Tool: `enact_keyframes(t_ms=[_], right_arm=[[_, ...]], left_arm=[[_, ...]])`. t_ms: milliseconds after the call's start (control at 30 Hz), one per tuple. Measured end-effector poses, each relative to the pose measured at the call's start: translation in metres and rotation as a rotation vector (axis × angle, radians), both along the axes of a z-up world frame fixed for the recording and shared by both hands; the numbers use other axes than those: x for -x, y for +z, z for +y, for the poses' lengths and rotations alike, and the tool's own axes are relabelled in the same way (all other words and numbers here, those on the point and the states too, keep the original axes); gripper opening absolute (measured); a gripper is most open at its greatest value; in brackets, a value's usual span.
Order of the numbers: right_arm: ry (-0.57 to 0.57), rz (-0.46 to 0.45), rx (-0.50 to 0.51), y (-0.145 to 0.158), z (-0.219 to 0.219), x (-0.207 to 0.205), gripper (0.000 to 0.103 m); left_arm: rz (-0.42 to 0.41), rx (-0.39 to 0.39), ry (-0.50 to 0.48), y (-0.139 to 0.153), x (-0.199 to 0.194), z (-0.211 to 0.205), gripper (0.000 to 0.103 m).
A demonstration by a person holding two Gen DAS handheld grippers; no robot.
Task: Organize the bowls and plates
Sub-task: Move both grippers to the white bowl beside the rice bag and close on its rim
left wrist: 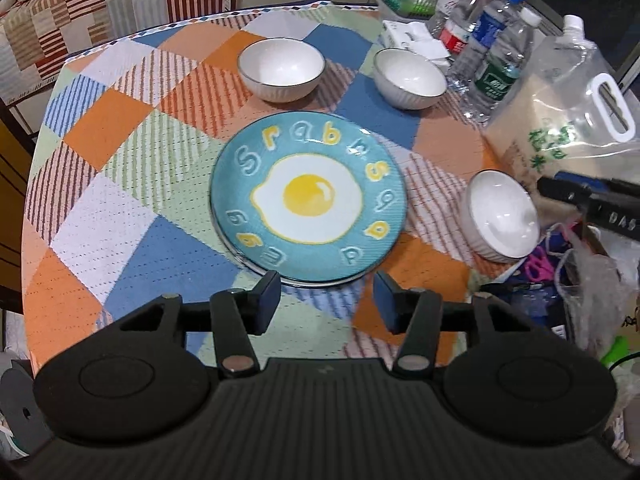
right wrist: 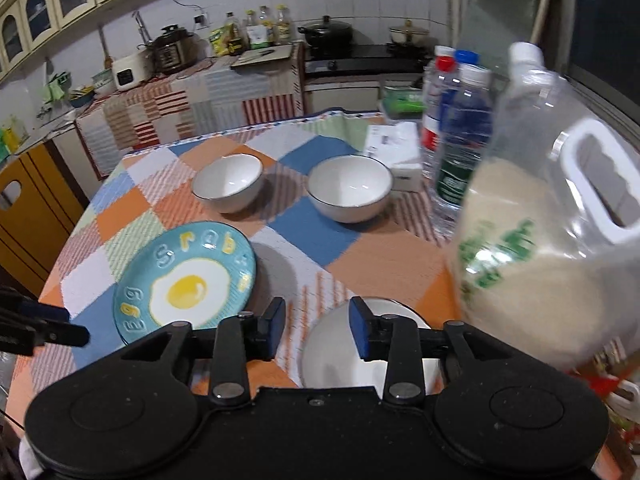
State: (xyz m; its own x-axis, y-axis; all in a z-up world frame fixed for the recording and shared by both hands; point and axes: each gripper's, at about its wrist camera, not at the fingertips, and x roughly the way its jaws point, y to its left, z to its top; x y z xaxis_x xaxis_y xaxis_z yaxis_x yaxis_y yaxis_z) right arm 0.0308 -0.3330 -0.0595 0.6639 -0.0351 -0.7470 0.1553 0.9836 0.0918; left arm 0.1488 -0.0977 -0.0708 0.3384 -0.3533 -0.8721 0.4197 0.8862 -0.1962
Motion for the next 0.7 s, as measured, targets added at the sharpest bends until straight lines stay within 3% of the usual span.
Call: enact_keyframes(t_ms=[100, 233, 333, 700], right_arm=[[-0.017, 0.016, -0.002, -0.006, -0.009, 0.008, 0.051], [-0.019, 0.022, -0.003, -0.017, -0.019, 0.016, 0.061], [-0.009, 0.018, 0.006, -0.023, -0.027, 0.022, 0.063], [0.052, 0.037, 0.003, -0.06, -0.058, 0.02, 0.064]], left_arm=[[0.009, 0.008, 0.009, 0.005, 0.008, -0.012, 0.056], [0.004, 0.005, 0.021, 0.008, 0.018, -0.033, 0.069], [0.003, 0.005, 0.027, 0.005, 0.022, -0.051, 0.074], [0.01, 0.032, -0.002, -0.033, 0.02, -0.11, 0.075]])
